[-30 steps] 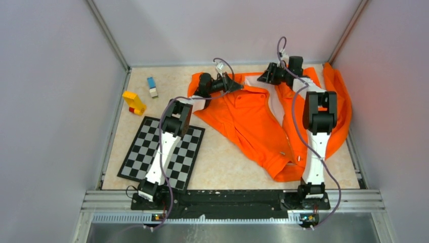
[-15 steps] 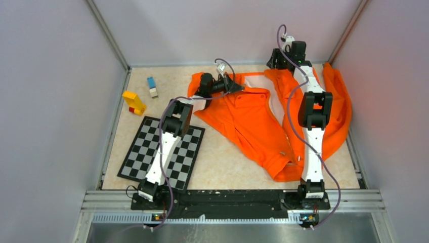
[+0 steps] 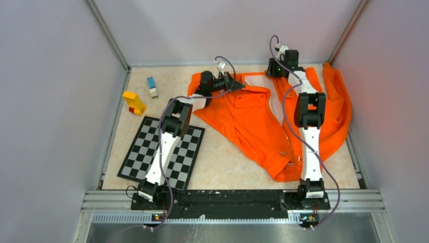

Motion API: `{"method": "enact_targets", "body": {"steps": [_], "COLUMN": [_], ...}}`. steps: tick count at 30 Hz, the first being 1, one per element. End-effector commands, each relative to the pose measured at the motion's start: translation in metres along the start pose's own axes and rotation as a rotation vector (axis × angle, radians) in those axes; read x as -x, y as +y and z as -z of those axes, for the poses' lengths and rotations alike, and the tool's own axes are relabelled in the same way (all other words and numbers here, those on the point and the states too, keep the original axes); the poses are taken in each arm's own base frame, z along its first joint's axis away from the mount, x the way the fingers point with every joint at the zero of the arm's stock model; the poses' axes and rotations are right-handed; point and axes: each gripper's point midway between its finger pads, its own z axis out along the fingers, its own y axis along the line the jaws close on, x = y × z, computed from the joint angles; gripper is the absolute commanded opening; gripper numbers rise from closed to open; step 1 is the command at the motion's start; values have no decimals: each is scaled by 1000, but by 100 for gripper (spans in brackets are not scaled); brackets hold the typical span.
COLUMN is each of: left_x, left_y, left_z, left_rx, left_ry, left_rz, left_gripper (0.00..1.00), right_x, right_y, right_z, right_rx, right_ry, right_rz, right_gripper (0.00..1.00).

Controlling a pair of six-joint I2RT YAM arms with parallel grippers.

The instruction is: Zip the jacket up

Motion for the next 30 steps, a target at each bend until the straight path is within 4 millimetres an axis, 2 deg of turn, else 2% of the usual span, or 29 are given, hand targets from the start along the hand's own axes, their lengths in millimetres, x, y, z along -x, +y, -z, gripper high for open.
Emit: {"method": "enact_targets", "body": {"steps": [1,3,7,9,12,16,20,24,30], "left_x": [38,37,35,34,36,35,34,28,26], "left_y": [-50,-51,-52,-51,-50,-50,-52,-63,-85], "left_z": [-4,-4,-5,-5,-6,-7,-6,-6,-6], "left_rx": [-77,-79,-80,-74,-68,-64,-69,-119,-161], "left_ry": [-23,-16,-6,-1,-2,4,17,57,74], "left_rz": [-80,-79,-85,-91,-98,-105,-144,-252,-423], "left_gripper": [0,0,0,0,0,0,0,0,0], "right_x": [10,5,11,21,36,59,89,87,67], "right_y": [8,8,8,12,18,25,49,81,88], "right_z": [-11,-15,-16,-14,-11,2,36,78,121], "right_rx": [-44,-56,-66,-52,-23,2,122,312,342], "right_ry": [-31,-23,-47,-76,-114,-157,-194,-158,-118], "right_rz": [96,105,96,98,111,99,65,41,24], "right_gripper": [47,47,21,16,0,0,0,0,0]}}
